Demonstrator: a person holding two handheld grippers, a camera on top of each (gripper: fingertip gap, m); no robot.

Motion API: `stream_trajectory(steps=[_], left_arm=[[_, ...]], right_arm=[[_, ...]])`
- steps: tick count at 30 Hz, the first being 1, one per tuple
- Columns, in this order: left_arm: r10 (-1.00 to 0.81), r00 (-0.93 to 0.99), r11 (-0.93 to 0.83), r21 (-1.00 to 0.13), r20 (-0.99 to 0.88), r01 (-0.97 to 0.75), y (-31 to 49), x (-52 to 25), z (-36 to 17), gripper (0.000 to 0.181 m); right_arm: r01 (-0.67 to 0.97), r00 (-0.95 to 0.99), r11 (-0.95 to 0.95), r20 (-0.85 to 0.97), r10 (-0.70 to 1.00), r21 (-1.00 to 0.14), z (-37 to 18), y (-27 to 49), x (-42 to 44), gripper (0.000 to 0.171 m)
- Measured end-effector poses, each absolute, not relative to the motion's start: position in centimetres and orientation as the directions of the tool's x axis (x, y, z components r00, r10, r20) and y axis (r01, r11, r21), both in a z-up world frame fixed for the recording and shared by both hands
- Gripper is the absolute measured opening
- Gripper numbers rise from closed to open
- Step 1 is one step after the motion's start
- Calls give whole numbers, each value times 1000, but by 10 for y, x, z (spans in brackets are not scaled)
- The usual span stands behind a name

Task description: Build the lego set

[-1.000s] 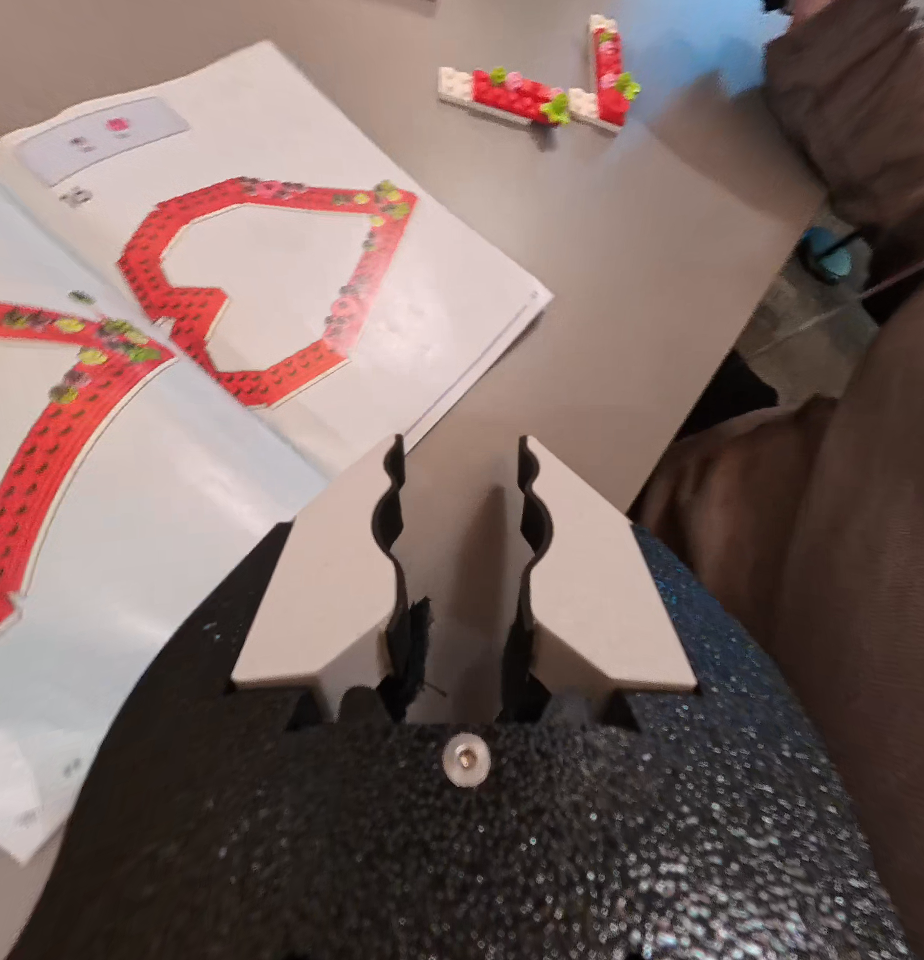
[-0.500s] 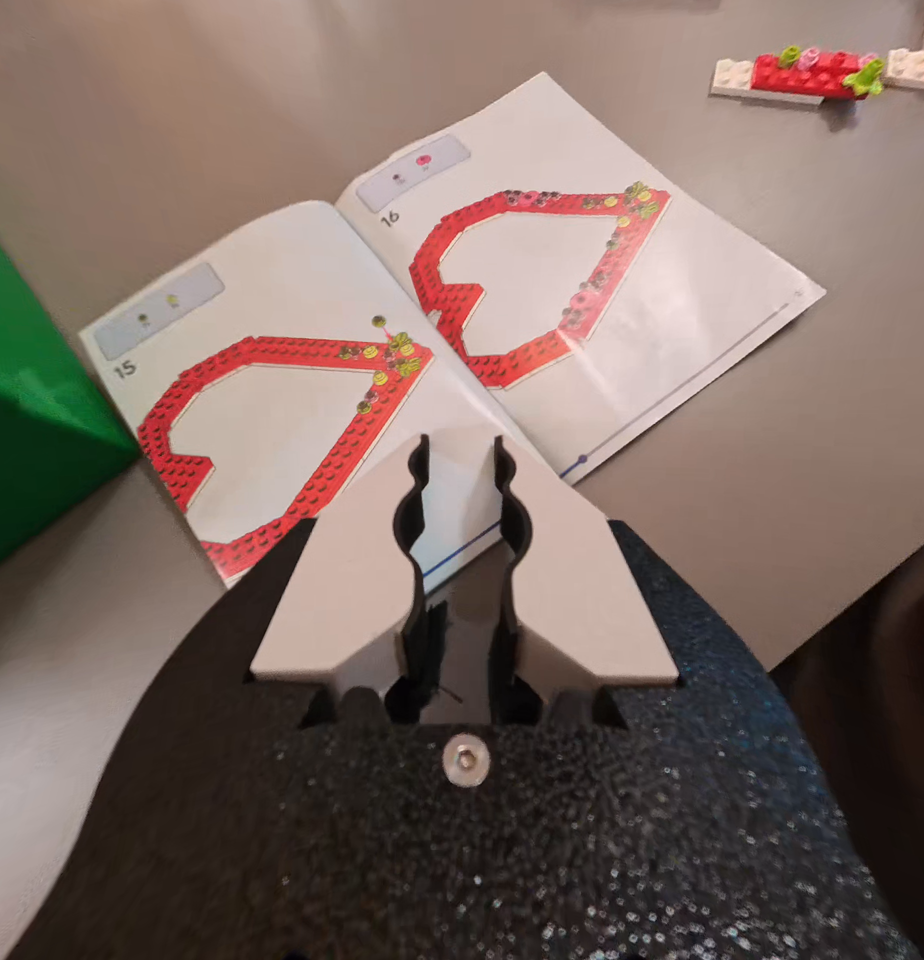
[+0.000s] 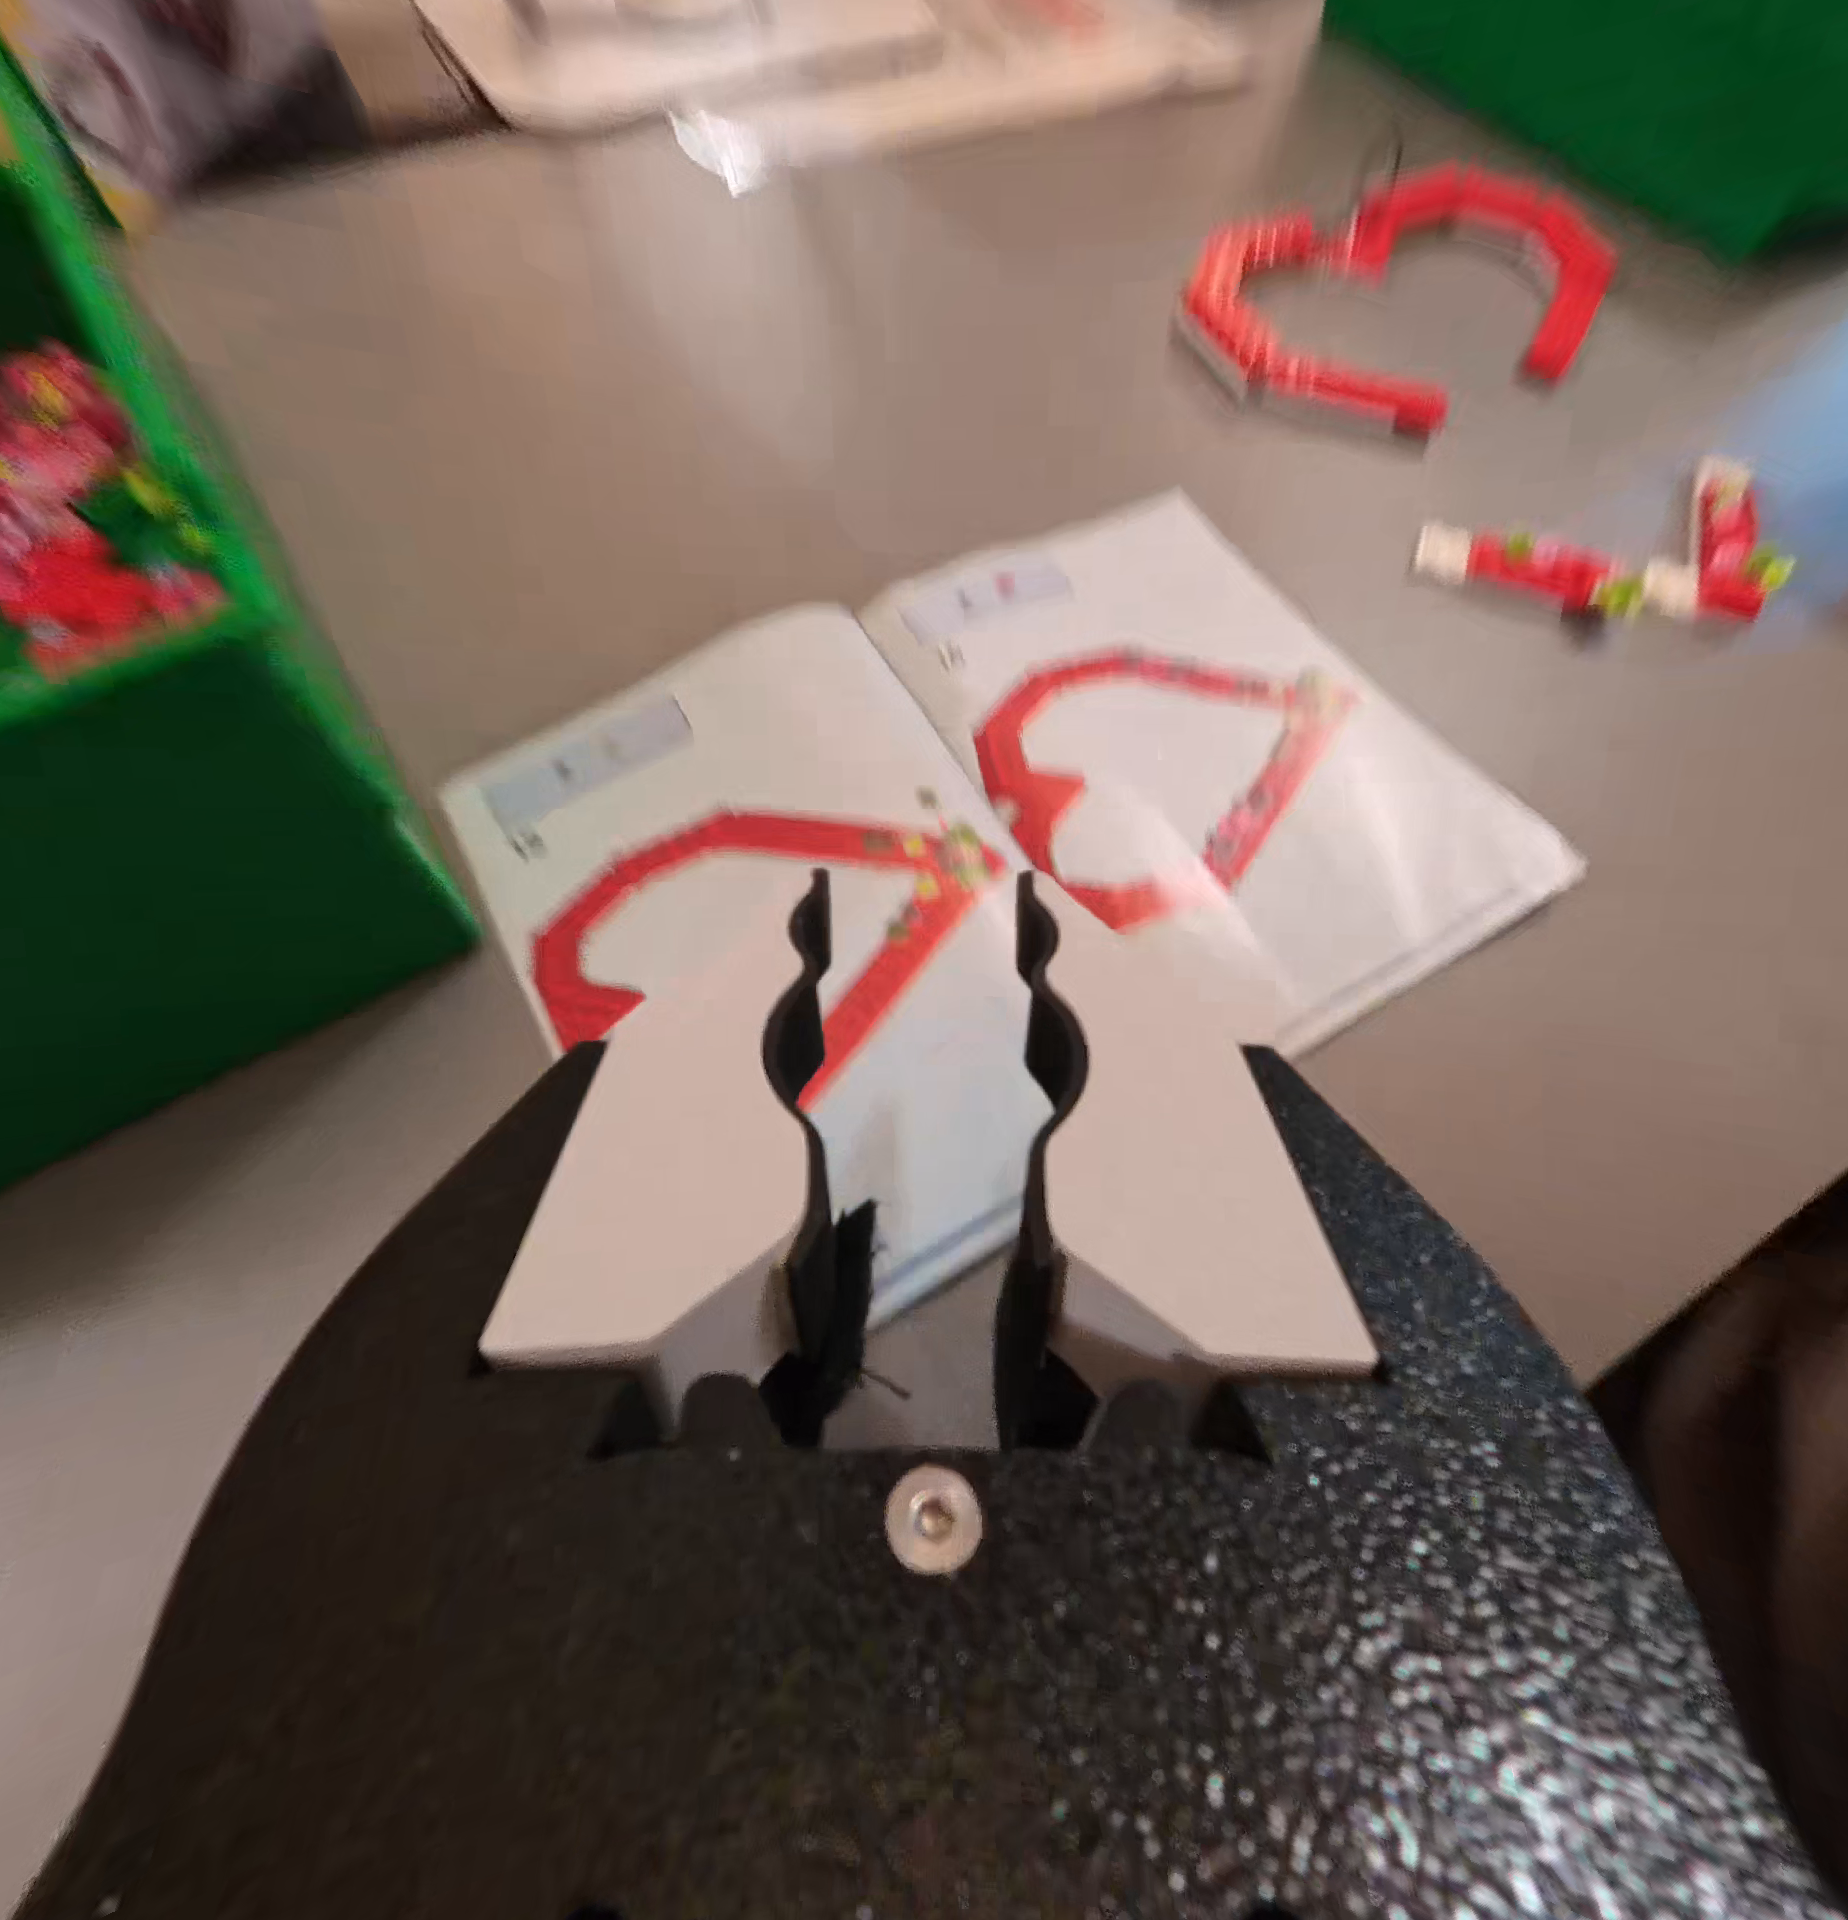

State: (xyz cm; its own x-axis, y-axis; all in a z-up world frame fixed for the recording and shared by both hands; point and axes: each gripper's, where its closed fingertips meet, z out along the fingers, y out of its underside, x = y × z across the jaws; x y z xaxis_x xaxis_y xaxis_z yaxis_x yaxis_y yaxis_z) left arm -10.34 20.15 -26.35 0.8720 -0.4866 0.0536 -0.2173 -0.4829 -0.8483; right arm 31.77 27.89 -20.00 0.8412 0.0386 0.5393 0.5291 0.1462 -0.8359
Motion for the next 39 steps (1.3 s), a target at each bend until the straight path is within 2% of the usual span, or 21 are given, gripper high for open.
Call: stream_trajectory(steps=[1, 5, 7, 9, 12, 16, 25, 39], left_arm=[[-479, 876, -433, -883, 55, -182, 209, -108, -247, 33], [-354, 928, -32, -990, -114, -134, 242, -143, -181, 29], [-288, 944, 141, -982, -163, -127, 247, -151, -163, 27], [-249, 952, 239, -964, -176, -115, 249, -153, -163, 27], [-262, 945, 272, -954, -197, -124, 247, -145, -175, 27], [-329, 905, 374, -917, -271, -138, 233, -130, -166, 25], [-302, 920, 392, -912, -251, -120, 232, -134, -163, 26], [-281, 922, 431, -893, -267, -127, 229, -133, -154, 25]], right_arm=[[529, 842, 144, 538, 35, -836, -200, 279, 319, 27], [547, 834, 126, 551, -4, -827, -199, 280, 325, 26], [556, 830, 122, 557, -36, -822, -197, 279, 331, 25], [554, 832, 128, 552, -54, -822, -194, 277, 335, 25], [540, 841, 142, 536, -67, -829, -191, 274, 339, 24], [491, 869, 196, 492, -50, -849, -184, 270, 339, 22], [414, 905, 216, 425, 4, -884, -185, 270, 340, 22], [415, 902, 217, 431, 30, -883, -188, 269, 336, 22]])
